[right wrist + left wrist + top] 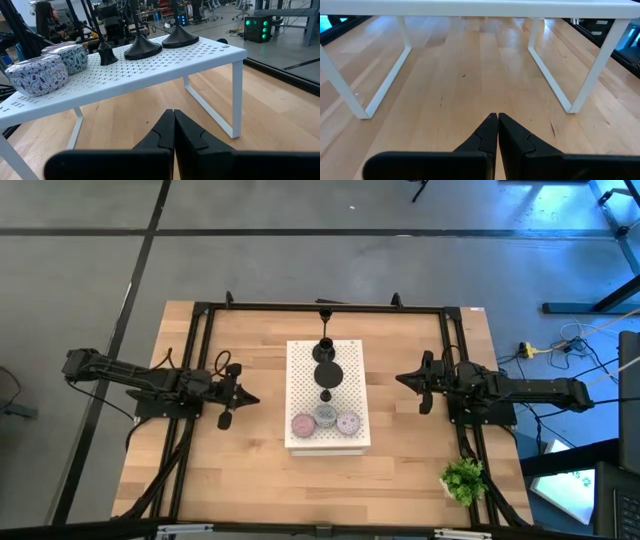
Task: Pick & Place candle stick holders
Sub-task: Return to Home Position
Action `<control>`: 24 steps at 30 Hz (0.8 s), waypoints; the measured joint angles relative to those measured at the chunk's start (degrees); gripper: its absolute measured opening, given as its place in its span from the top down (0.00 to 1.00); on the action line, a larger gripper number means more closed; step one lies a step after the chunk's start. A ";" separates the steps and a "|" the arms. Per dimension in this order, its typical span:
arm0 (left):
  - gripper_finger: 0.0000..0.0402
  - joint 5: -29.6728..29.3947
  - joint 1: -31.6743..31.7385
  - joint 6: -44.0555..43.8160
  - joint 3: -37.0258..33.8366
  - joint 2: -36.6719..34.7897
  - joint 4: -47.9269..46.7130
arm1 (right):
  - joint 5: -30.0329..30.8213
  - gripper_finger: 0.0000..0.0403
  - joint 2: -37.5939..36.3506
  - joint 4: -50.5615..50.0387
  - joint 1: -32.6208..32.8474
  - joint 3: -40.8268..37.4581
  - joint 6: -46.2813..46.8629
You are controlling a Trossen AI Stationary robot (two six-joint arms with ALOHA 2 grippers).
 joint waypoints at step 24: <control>0.98 -0.01 0.00 0.01 0.00 0.00 0.01 | 0.00 1.00 0.00 0.00 0.00 0.00 0.00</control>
